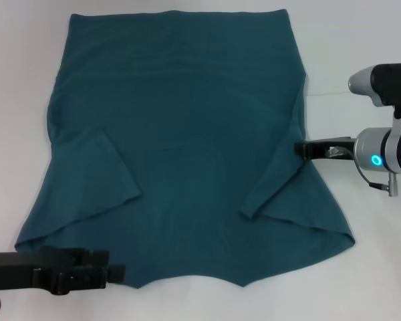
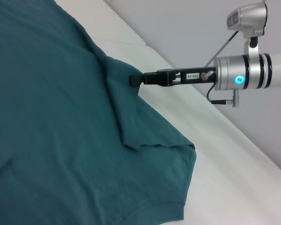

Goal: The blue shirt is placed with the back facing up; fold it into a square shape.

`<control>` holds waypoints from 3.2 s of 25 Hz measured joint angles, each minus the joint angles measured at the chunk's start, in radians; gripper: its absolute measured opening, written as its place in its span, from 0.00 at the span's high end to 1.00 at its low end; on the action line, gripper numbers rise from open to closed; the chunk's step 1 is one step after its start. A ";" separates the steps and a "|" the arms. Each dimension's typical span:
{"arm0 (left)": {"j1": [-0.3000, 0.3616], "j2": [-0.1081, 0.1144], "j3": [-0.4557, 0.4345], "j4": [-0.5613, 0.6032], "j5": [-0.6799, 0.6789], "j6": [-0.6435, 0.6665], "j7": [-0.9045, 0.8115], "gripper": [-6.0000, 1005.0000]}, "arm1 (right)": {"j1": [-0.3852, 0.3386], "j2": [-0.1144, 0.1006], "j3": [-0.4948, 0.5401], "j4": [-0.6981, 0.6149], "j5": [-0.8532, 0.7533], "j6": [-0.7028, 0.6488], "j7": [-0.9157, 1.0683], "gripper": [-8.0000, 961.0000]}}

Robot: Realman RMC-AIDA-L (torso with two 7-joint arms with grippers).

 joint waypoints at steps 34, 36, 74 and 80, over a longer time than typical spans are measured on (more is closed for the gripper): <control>0.012 0.000 -0.004 -0.002 -0.004 0.000 0.003 0.32 | 0.079 -0.008 -0.163 0.029 0.221 0.017 -0.057 0.23; 0.015 0.000 -0.007 -0.001 -0.003 0.000 0.003 0.32 | 0.071 -0.021 -0.159 0.012 0.195 0.001 -0.036 0.22; -0.020 0.027 -0.044 0.113 0.282 -0.354 -0.586 0.14 | -0.037 -0.060 -0.127 -0.386 -0.101 -0.327 0.238 0.22; -0.038 0.034 -0.025 0.073 0.289 -0.373 -0.587 0.14 | -0.033 -0.059 -0.127 -0.386 -0.101 -0.325 0.238 0.22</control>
